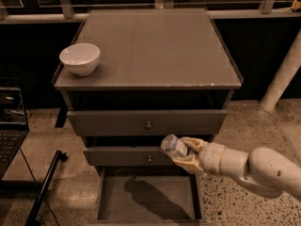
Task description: Place blue plastic bottle into bottom drawer
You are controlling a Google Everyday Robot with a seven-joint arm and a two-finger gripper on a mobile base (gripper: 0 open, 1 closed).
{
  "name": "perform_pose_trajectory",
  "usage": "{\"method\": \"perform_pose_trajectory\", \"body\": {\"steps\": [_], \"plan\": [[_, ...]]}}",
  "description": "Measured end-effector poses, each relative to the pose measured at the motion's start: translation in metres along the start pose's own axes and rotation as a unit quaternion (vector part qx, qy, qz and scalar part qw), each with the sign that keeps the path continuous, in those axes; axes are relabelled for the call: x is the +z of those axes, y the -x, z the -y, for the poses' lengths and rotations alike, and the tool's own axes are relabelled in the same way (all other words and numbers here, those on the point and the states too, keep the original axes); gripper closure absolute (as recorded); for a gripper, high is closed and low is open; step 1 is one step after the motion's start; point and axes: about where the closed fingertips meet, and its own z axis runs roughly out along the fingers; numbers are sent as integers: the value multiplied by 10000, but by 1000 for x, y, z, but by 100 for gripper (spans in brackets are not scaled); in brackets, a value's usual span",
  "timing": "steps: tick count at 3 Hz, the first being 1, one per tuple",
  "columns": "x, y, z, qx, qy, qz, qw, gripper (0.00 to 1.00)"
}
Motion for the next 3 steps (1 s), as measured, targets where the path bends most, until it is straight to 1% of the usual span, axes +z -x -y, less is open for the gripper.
{"method": "perform_pose_trajectory", "body": {"steps": [1, 2, 3], "plan": [[26, -65, -2, 513, 33, 32, 9987, 100], [50, -111, -13, 998, 269, 27, 9946, 100], [68, -141, -23, 1322, 561, -48, 9896, 100]]}}
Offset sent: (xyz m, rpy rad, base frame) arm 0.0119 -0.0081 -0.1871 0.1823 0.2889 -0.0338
